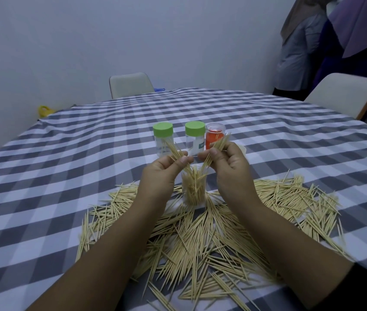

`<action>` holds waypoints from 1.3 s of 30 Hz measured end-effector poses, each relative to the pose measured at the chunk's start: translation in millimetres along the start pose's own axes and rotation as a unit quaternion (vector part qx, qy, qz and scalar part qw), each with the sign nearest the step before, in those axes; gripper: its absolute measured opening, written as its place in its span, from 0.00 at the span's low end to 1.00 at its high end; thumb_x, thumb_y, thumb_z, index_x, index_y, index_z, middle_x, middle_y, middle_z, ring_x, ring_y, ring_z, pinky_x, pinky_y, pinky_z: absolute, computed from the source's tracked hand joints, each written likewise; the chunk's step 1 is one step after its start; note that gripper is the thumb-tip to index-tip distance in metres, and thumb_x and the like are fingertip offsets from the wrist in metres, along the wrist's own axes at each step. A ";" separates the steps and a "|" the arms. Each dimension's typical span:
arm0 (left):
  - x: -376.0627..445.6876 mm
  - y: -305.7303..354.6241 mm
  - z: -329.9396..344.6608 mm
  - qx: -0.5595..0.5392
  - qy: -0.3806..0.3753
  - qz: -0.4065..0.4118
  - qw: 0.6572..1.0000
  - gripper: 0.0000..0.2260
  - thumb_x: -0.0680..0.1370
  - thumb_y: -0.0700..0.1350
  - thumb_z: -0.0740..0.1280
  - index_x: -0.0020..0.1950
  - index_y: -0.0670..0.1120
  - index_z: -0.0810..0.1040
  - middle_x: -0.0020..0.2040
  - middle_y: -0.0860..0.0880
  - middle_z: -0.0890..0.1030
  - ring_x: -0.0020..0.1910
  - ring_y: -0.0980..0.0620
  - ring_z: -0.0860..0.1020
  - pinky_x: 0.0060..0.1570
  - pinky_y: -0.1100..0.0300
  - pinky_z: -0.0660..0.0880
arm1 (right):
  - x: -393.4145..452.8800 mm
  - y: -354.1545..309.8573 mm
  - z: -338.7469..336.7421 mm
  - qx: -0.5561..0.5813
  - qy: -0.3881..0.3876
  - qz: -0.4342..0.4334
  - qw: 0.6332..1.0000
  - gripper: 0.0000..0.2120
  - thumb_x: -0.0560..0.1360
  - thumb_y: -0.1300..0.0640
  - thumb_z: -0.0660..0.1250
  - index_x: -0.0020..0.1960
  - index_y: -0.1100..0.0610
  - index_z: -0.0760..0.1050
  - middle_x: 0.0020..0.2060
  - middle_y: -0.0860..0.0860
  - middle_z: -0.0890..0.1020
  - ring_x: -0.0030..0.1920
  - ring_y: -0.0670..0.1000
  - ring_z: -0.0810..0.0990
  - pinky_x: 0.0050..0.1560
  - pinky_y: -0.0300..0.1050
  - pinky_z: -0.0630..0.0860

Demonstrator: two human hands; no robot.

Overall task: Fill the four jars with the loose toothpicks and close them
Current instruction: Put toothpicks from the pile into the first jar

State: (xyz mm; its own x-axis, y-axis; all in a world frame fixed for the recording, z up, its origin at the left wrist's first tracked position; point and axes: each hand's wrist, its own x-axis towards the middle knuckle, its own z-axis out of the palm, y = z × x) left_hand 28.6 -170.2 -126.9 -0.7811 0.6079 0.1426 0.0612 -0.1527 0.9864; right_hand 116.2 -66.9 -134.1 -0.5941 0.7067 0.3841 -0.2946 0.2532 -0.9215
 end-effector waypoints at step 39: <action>7.3 -18.6 -14.1 0.219 -0.163 -0.050 0.961 0.19 0.67 0.42 0.77 0.54 0.50 0.76 0.49 0.47 0.84 0.51 0.48 0.82 0.57 0.43 0.76 | 5.3 -18.7 -31.5 -0.233 -0.095 0.054 0.966 0.14 0.81 0.55 0.56 0.64 0.52 0.74 0.58 0.51 0.79 0.59 0.49 0.75 0.60 0.45 0.71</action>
State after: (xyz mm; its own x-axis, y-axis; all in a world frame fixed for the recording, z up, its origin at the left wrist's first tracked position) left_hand 13.0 -173.9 -145.3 -0.5643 0.8255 -0.0063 0.3077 0.2173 0.9263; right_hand 142.2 -47.1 -116.6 -0.7423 0.6231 0.2463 0.1205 0.4857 -0.8658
